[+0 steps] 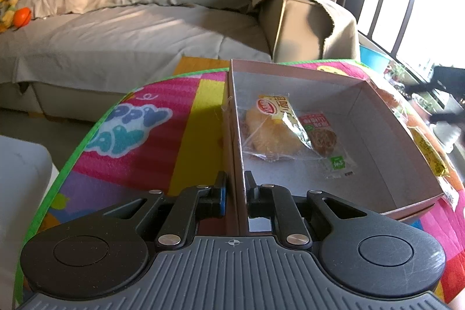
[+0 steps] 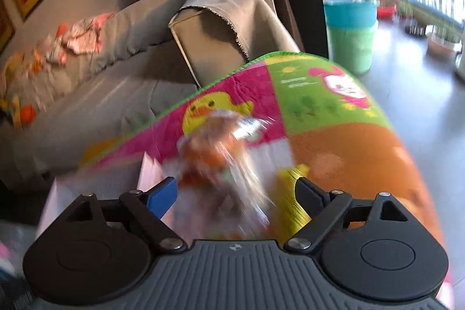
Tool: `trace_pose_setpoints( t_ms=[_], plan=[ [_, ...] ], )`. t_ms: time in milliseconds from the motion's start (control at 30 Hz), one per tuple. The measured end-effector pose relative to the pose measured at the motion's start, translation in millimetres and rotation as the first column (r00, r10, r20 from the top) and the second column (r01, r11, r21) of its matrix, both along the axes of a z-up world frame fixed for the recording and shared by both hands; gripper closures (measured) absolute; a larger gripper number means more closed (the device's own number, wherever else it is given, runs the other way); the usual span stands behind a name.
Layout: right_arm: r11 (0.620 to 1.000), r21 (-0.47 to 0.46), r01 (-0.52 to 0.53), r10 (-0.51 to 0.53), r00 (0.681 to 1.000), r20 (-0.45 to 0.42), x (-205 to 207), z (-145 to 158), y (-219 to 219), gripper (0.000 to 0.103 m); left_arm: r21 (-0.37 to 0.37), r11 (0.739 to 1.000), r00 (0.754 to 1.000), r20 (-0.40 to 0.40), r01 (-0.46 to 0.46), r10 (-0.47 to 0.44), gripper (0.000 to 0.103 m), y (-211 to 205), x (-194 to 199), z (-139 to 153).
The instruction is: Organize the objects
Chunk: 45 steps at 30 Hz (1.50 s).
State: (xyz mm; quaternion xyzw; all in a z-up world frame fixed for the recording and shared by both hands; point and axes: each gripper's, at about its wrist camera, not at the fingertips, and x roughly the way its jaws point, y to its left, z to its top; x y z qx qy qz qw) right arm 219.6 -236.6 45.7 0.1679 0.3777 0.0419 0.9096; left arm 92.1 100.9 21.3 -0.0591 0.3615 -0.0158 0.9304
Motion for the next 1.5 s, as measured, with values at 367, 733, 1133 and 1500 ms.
trace_pose_setpoints(
  t_ms=[367,733,1133,1500],
  plan=[
    [0.927,-0.297,-0.228,0.198,0.972,-0.129,146.3,-7.8,83.2,0.017,0.005,1.000,1.000,-0.004,0.010,-0.010,0.089,0.5,-1.1,0.4],
    [0.881,-0.338,-0.331,0.233,0.925,-0.300,130.8,-29.9,47.6,0.060,-0.011,1.000,1.000,-0.005,0.007,-0.007,0.089,1.6,-0.1,-1.6],
    [0.805,-0.250,-0.538,0.492,0.841,-0.223,-60.9,-9.2,46.8,0.059,-0.016,1.000,1.000,-0.018,-0.005,0.005,0.089,0.9,1.2,-2.0],
    [0.956,-0.114,-0.270,0.257,0.960,-0.111,34.1,8.5,25.8,0.039,-0.005,1.000,1.000,-0.017,-0.005,0.005,0.089,0.9,0.9,-2.6]
  ],
)
